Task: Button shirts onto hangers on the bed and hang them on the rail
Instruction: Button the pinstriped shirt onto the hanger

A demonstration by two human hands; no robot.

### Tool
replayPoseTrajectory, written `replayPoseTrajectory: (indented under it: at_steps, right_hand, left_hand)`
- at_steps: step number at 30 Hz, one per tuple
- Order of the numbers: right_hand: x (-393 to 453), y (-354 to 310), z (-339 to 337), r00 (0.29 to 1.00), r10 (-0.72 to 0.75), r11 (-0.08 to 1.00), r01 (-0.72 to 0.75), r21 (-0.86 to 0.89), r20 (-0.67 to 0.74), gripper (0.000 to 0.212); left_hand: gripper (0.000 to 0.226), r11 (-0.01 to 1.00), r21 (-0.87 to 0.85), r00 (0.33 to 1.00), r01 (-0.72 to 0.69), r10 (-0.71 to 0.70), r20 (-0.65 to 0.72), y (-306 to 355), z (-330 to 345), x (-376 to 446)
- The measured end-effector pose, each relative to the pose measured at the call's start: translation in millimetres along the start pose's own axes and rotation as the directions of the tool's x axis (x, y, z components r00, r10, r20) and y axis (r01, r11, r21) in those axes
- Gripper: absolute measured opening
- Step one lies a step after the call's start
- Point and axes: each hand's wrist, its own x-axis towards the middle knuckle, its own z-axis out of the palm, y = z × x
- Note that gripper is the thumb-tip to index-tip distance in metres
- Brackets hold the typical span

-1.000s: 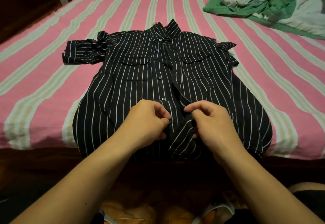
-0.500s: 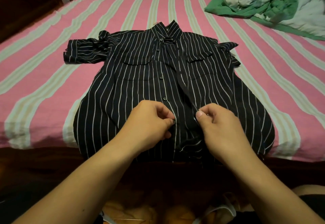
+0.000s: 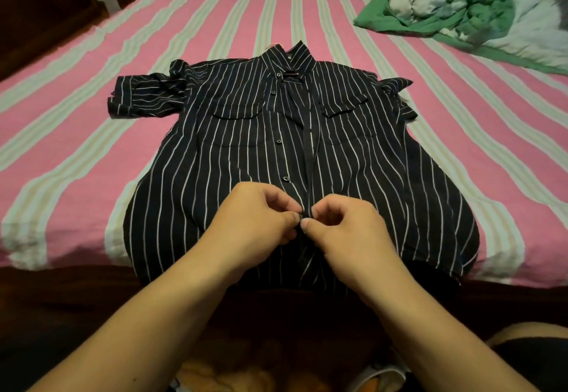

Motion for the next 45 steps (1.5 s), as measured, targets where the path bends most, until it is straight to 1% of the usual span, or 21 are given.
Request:
replayPoseTrajectory:
  at_steps: [4,10,15,16,18,20,22,25,28,31,35,38,42,45]
  right_hand:
    - [-0.9,-3.3,-2.3,0.998,0.02,0.993,-0.026,0.12,0.052,0.014]
    - [-5.5,-7.6,-4.3,0.989,0.087,0.942,-0.12,0.313,0.117,0.014]
    - [-7.5,-9.2,-5.8,0.981,0.094,0.909,-0.153,0.388,0.168,0.013]
    - [-7.8,-8.5,-5.4,0.981,0.095,0.902,-0.158,0.402,0.172,0.015]
    - [-8.0,-6.6,-4.7,0.982,0.088,0.899,-0.15,0.411,0.166,0.025]
    - [-9.1,-4.6,-5.3,0.984,0.07,0.904,-0.133,0.407,0.166,0.029]
    - [-10.8,-3.7,-6.0,0.983,0.056,0.907,-0.124,0.403,0.177,0.03]
    - [-12.1,-3.7,-8.1,0.979,0.058,0.891,-0.14,0.432,0.197,0.028]
    - [-12.3,-4.3,-10.5,0.974,0.075,0.869,-0.17,0.464,0.215,0.028]
    - [-13.7,-4.6,-9.7,0.973,0.072,0.87,-0.168,0.463,0.217,0.028]
    - [-15.0,-5.2,-9.0,0.97,0.079,0.872,-0.178,0.455,0.228,0.024]
    - [-14.9,-5.9,-7.2,0.974,0.069,0.88,-0.162,0.445,0.217,0.025]
    - [-13.4,-3.9,-2.3,0.982,0.064,0.887,-0.139,0.44,0.18,0.02]
    - [-11.5,-3.5,-2.5,0.983,0.046,0.899,-0.117,0.422,0.176,0.02]
  left_hand:
    - [0.01,0.998,-0.059,1.0,0.0,0.001,0.002,-2.3,-3.0,-0.1]
    - [0.01,0.998,-0.057,1.0,0.006,-0.005,0.011,-2.0,-2.7,0.9]
    - [0.012,0.999,-0.052,0.999,0.016,-0.015,0.03,-2.5,-3.6,3.5]
    - [0.012,0.998,-0.056,1.0,0.019,-0.017,0.026,-2.2,-3.4,4.1]
    - [0.014,0.998,-0.064,0.999,0.025,-0.023,0.022,-1.7,-2.9,4.9]
    - [0.024,0.997,-0.068,0.999,0.024,-0.022,0.038,-1.8,-2.0,4.8]
    - [0.022,0.999,-0.042,0.999,0.007,-0.006,0.038,-1.3,-1.3,3.6]
    - [0.012,1.0,-0.02,1.0,-0.017,0.017,0.002,-0.9,-0.6,3.6]
    - [0.009,1.0,-0.024,1.0,-0.012,0.012,-0.006,-1.1,0.0,3.6]
    - [0.006,1.0,0.0,1.0,-0.021,0.021,-0.008,-3.0,0.0,3.1]
    - [0.012,0.998,0.055,0.999,-0.036,0.035,0.015,-4.4,-0.3,2.6]
    - [0.01,0.996,0.078,0.997,-0.045,0.049,-0.06,-8.1,3.8,4.6]
    - [0.012,0.998,0.052,0.993,-0.046,0.052,-0.11,-10.4,6.5,4.7]
    - [0.019,0.999,-0.027,0.994,-0.034,0.031,-0.106,-8.7,5.8,2.3]
